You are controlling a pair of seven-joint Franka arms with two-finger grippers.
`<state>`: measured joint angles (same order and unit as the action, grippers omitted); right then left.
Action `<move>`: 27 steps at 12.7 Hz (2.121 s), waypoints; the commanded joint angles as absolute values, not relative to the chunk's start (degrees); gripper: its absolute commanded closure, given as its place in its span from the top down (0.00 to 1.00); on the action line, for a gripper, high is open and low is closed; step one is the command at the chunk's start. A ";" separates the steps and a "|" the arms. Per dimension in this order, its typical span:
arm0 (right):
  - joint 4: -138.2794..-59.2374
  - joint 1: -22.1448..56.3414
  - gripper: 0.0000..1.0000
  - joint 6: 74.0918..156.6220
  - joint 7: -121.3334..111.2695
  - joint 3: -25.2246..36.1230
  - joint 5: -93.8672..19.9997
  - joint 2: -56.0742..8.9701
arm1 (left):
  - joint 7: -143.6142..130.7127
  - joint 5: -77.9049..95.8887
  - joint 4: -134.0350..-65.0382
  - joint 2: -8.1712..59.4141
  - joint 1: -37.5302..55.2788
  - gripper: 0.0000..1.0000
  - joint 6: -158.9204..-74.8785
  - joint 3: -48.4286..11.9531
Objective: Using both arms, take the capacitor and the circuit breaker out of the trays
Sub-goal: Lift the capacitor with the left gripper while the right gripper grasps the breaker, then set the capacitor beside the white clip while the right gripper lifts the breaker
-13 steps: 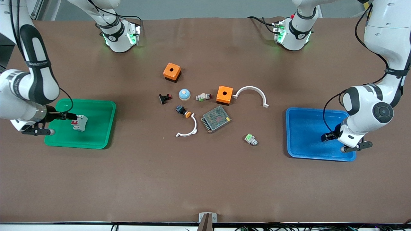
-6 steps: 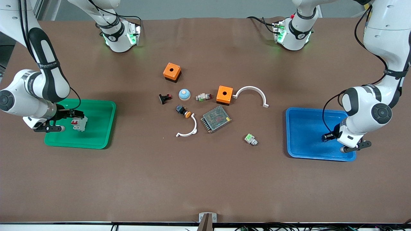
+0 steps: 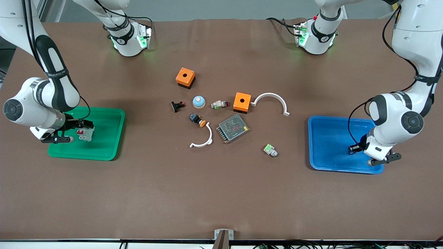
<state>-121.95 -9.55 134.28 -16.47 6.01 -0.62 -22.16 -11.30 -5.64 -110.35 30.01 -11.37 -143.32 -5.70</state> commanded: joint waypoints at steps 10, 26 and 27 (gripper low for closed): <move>-121.91 -11.60 0.13 135.35 -16.96 5.45 0.00 -21.89 | -37.41 -7.03 -112.41 23.90 -4.69 0.00 -131.48 -24.52; -100.81 11.31 0.10 113.64 16.24 5.19 -5.09 -19.77 | -58.71 -12.22 -113.22 28.49 4.92 1.00 -137.92 -24.17; -100.81 13.43 0.10 113.73 17.91 5.19 -6.49 -19.78 | -58.62 -12.30 -110.85 27.00 4.14 1.00 -134.59 -24.17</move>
<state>-101.07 9.98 113.58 14.42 4.47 -4.53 -19.76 -57.42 -10.76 -113.87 29.95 5.02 -139.21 -24.09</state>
